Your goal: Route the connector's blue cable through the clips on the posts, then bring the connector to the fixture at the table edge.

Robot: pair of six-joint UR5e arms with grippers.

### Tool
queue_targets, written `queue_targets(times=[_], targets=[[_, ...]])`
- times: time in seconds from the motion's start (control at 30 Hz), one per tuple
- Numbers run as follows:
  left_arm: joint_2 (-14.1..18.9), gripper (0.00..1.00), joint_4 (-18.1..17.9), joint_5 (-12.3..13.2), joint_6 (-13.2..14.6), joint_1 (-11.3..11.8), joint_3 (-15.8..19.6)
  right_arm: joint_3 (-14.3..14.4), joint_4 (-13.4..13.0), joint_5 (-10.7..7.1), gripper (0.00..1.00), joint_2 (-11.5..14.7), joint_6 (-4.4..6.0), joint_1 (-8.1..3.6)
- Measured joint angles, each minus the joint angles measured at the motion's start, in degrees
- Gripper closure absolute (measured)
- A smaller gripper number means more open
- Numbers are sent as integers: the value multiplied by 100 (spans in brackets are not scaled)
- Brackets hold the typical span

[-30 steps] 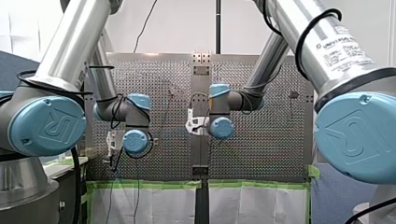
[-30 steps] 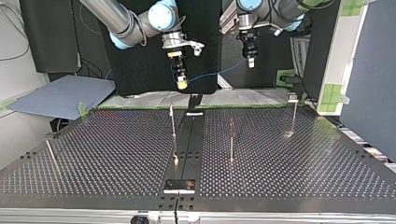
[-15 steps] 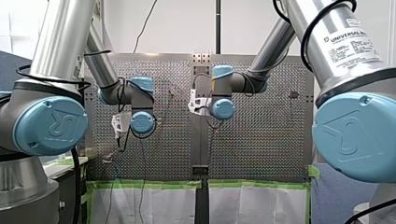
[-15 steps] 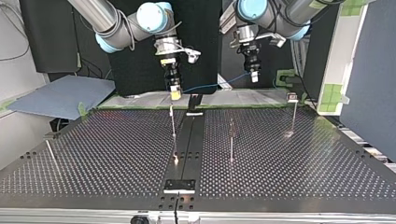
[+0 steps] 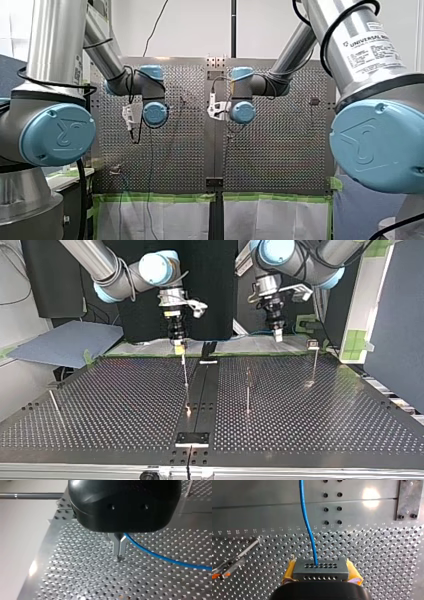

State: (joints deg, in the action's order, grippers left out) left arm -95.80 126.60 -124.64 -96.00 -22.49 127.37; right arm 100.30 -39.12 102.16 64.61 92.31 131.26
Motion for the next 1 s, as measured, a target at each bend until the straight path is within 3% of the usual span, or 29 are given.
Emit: queue_targets(times=[0.33, 0.6, 0.77, 1.0], targets=[[44, 100, 241, 295, 67, 182, -193, -315, 321, -111, 100, -3, 27, -71], [47, 100, 558, 367, 215, 318, -395, -634, 548, -171, 100, -5, 54, -100], [41, 100, 602, 428, 206, 368, -452, -714, 603, -177, 100, -5, 59, -131], [18, 100, 614, 769, 143, 506, -548, -748, 636, -187, 100, -6, 57, -188]])
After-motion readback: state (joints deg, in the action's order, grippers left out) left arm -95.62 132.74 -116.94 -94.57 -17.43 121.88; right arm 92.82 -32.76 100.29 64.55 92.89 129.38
